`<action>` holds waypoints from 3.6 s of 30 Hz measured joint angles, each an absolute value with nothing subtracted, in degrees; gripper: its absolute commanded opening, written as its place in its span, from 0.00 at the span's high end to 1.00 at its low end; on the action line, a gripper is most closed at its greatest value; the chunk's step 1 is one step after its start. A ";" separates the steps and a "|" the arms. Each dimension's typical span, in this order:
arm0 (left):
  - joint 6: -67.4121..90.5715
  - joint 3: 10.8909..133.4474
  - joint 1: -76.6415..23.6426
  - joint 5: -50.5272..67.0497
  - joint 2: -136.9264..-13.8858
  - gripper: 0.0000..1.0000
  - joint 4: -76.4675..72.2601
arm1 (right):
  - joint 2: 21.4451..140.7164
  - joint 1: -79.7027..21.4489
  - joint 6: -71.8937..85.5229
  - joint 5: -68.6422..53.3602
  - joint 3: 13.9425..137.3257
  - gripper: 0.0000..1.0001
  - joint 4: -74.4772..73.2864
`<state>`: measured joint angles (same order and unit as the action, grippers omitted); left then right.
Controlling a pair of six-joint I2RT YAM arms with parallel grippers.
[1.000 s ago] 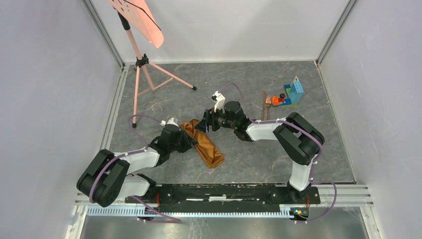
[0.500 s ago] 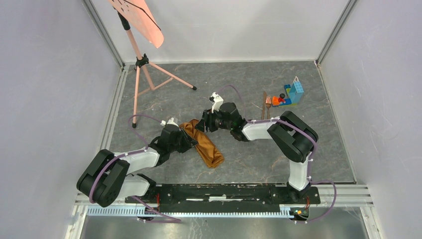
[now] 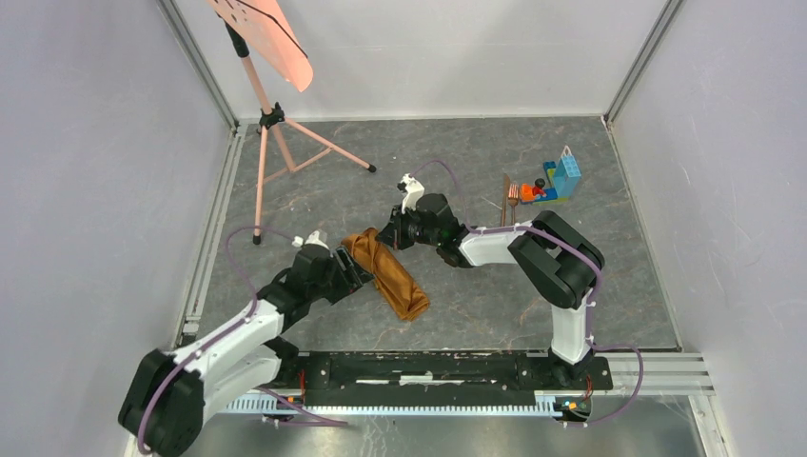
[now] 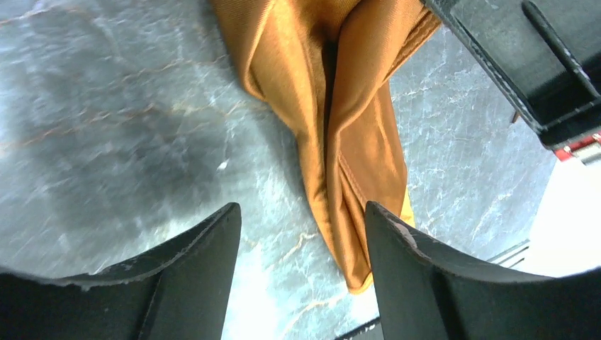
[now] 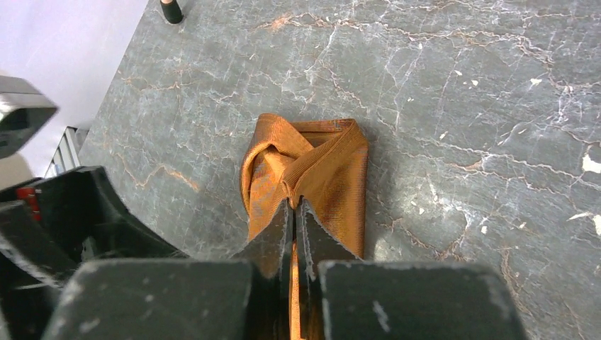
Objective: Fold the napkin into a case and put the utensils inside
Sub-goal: Stuff the top corner of the smaller-rectangle-folded napkin into the folded napkin.
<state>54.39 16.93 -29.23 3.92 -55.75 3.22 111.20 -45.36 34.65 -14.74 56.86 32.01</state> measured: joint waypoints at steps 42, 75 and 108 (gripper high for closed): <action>38.92 48.88 -18.24 2.63 -90.72 0.83 11.42 | 111.33 -45.32 27.79 -20.82 64.36 1.00 23.24; 43.22 45.95 -18.24 10.61 -91.48 0.95 4.51 | 112.49 -40.01 36.01 -29.41 61.36 1.00 33.45; 49.89 51.35 -19.09 10.63 -102.26 0.85 -4.91 | 114.52 -39.31 37.71 -29.69 60.47 1.00 35.22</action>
